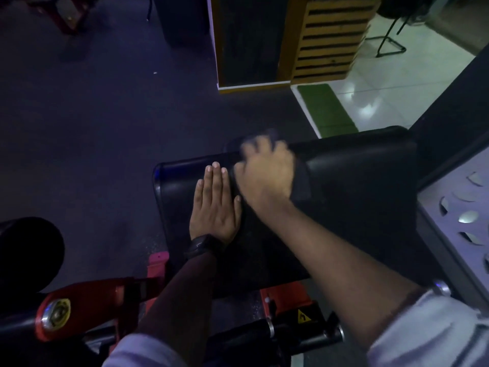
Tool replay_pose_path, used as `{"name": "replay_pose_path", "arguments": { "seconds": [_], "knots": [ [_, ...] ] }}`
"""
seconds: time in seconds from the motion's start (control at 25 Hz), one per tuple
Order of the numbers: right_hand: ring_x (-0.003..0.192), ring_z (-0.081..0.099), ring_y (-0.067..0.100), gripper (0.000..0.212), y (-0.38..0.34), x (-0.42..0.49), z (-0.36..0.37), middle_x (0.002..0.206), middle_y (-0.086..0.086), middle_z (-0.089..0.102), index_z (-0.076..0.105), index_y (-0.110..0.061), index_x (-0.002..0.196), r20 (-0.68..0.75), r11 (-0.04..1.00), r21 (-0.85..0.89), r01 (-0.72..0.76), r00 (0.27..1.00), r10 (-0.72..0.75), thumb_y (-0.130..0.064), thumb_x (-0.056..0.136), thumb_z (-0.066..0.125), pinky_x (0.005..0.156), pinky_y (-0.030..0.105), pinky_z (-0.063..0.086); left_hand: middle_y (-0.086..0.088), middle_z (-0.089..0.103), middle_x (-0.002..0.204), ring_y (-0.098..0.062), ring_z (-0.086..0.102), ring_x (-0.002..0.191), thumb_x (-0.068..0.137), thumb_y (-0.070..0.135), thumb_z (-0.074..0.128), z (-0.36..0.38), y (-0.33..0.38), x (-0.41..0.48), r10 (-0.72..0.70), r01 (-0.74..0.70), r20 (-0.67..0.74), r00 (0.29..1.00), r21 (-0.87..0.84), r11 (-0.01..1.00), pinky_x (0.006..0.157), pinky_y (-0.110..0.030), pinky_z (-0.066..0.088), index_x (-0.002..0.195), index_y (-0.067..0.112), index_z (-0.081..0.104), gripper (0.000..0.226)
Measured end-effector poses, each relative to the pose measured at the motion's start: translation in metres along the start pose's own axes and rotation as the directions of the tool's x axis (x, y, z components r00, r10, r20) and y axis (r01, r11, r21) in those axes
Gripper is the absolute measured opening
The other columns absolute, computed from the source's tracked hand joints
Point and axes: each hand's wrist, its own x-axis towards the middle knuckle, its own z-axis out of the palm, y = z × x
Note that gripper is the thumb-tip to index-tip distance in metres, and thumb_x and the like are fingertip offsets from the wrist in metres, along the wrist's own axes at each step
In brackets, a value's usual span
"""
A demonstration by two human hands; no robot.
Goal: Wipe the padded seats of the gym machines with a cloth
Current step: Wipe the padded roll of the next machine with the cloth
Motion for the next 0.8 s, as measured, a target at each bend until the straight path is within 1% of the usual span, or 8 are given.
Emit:
{"name": "replay_pose_path", "arguments": {
  "seconds": [0.12,0.24,0.28,0.44,0.56,0.6,0.72,0.8],
  "knots": [
    [0.111,0.056,0.033,0.043,0.02,0.0,0.007,0.136,0.0,0.057,0.062,-0.032,0.129,-0.004,0.924,0.06,0.378,0.925,-0.379,-0.037,0.087,0.054,0.087,0.043,0.047,-0.022,0.022,0.164,-0.029,0.012,0.153,0.103,0.037,0.027,0.0,-0.002,0.001,0.018,-0.019,0.011,1.0,0.023,1.0,0.127,-0.038,-0.005,0.156,-0.003,0.014,0.068],
    [0.115,0.051,0.033,0.041,0.051,0.026,-0.006,0.138,0.0,0.052,0.058,-0.033,0.132,0.095,0.968,0.125,-0.216,0.974,0.205,-0.04,0.092,0.05,0.091,0.041,0.043,-0.021,0.022,0.165,-0.03,0.013,0.154,0.103,0.037,0.028,0.0,-0.001,0.001,0.013,-0.014,0.006,1.0,0.024,1.0,0.127,-0.039,-0.003,0.156,-0.003,0.016,0.067],
    [0.114,0.051,0.034,0.041,0.047,0.023,-0.001,0.138,0.001,0.053,0.059,-0.031,0.131,0.046,0.975,0.097,-0.201,0.979,0.197,-0.04,0.092,0.049,0.091,0.042,0.044,-0.021,0.021,0.165,-0.03,0.012,0.154,0.103,0.037,0.027,0.0,-0.001,0.0,0.016,-0.016,0.003,1.0,0.025,1.0,0.127,-0.039,-0.003,0.156,-0.002,0.014,0.067],
    [0.114,0.054,0.035,0.049,0.074,0.015,0.005,0.14,-0.002,0.054,0.057,-0.033,0.133,0.021,0.943,0.045,0.331,0.943,-0.332,-0.041,0.085,0.048,0.089,0.044,0.044,-0.02,0.017,0.166,-0.03,0.01,0.155,0.104,0.037,0.026,0.001,-0.001,0.0,0.032,-0.032,0.01,0.999,0.028,0.999,0.127,-0.039,-0.004,0.156,-0.001,0.01,0.067],
    [0.118,0.052,0.034,0.051,0.085,0.028,-0.003,0.141,0.003,0.05,0.049,-0.025,0.137,0.054,0.911,0.228,-0.343,0.939,0.34,-0.035,0.087,0.058,0.094,0.047,0.042,-0.02,0.015,0.166,-0.03,0.01,0.155,0.103,0.036,0.026,0.002,-0.001,0.001,0.04,-0.041,0.019,0.999,0.024,0.999,0.127,-0.039,-0.005,0.157,0.0,0.011,0.066],
    [0.114,0.054,0.035,0.054,0.071,0.022,-0.002,0.14,0.007,0.051,0.051,-0.02,0.135,0.01,0.912,0.26,-0.318,0.945,0.327,-0.031,0.084,0.063,0.093,0.047,0.045,-0.02,0.016,0.166,-0.03,0.011,0.155,0.103,0.036,0.026,0.001,-0.001,0.0,0.045,-0.045,0.016,0.999,0.029,0.999,0.127,-0.039,-0.005,0.157,-0.001,0.011,0.066],
    [0.107,0.057,0.039,0.054,0.068,-0.004,0.009,0.144,0.011,0.051,0.062,-0.018,0.129,-0.086,0.93,0.113,0.349,0.936,-0.341,-0.031,0.077,0.065,0.086,0.046,0.052,-0.021,0.019,0.165,-0.031,0.013,0.154,0.103,0.035,0.027,0.0,-0.001,0.002,0.053,-0.053,0.017,0.998,0.032,0.998,0.127,-0.039,-0.005,0.156,-0.002,0.012,0.067],
    [0.113,0.056,0.038,0.052,0.095,0.013,0.006,0.148,0.006,0.05,0.06,-0.028,0.134,-0.07,0.979,0.124,0.16,0.986,-0.152,-0.039,0.082,0.058,0.091,0.047,0.05,-0.021,0.019,0.165,-0.031,0.014,0.154,0.103,0.034,0.027,-0.001,0.0,0.002,0.053,-0.053,0.012,0.999,0.023,0.998,0.127,-0.04,-0.003,0.156,-0.002,0.013,0.066]
  ]
}}
